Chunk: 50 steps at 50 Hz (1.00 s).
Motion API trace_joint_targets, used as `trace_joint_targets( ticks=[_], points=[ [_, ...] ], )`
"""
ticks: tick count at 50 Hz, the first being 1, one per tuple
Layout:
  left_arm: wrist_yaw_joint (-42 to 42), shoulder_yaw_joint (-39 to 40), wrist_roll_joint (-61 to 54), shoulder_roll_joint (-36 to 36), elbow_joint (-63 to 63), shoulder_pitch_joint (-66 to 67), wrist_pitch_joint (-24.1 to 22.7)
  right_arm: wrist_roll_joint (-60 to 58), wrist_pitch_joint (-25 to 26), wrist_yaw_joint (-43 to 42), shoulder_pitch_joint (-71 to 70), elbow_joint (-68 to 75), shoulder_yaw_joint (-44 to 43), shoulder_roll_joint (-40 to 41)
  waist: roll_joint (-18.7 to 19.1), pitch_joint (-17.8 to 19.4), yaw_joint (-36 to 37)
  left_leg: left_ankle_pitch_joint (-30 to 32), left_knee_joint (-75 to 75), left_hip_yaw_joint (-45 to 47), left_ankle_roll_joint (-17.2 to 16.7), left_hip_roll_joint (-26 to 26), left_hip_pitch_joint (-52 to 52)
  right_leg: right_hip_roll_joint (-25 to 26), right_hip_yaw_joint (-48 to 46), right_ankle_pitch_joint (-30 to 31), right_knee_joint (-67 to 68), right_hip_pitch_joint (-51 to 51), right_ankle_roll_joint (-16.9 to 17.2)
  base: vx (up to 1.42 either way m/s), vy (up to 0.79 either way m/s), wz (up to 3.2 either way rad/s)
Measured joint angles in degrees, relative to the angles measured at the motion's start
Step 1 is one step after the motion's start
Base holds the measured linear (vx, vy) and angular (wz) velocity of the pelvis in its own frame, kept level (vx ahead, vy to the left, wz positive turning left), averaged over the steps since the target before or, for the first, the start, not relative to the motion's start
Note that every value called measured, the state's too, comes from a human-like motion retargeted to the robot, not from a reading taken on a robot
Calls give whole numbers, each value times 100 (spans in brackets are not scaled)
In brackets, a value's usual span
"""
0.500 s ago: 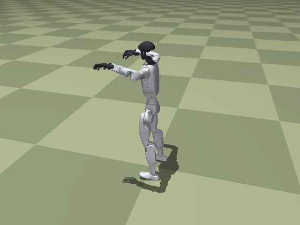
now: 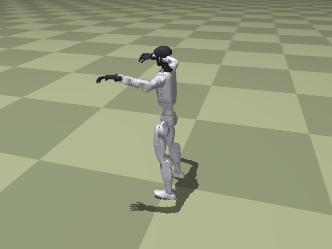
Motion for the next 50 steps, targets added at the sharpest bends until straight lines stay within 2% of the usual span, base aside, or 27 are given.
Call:
trace_joint_targets(
  ticks=[7,15,22,38,50],
  points=[
    [-87,-1024,-77,-161,58,-949,-4,20,30,11,237,115,-221,-31,2,-9,3,5,-4,-14,-16,-9,-13,-11,-10,2,-12,3,-9,0,0,0],
    [189,-1481,-457,25,-628,-1189,-129,111,28,-245,680,103,-621,-75,-70,-48,47,18,-18,29,-21,-6,-44,-3,40,43,-38,-49,-12,0,0,0],
    [14,-1334,-913,114,-916,-821,-179,329,7,-150,1335,-76,-1195,-10,-159,-65,85,23,-18,57,-22,-6,-54,-1,75,58,-37,-76,-15,0,0,0],
    [-95,-517,-1158,84,-708,-38,-214,312,-68,-172,2569,-632,-2497,-53,-150,-25,151,40,-16,25,-4,-16,-66,-12,48,54,-40,-69,10,0,0,0],
    [212,-359,23,322,-1047,49,-187,168,-113,-159,2938,-719,-2943,-147,-106,-35,177,42,-13,2,-11,-19,-83,-17,21,44,-41,-68,14,0,0,0]
  ],
)
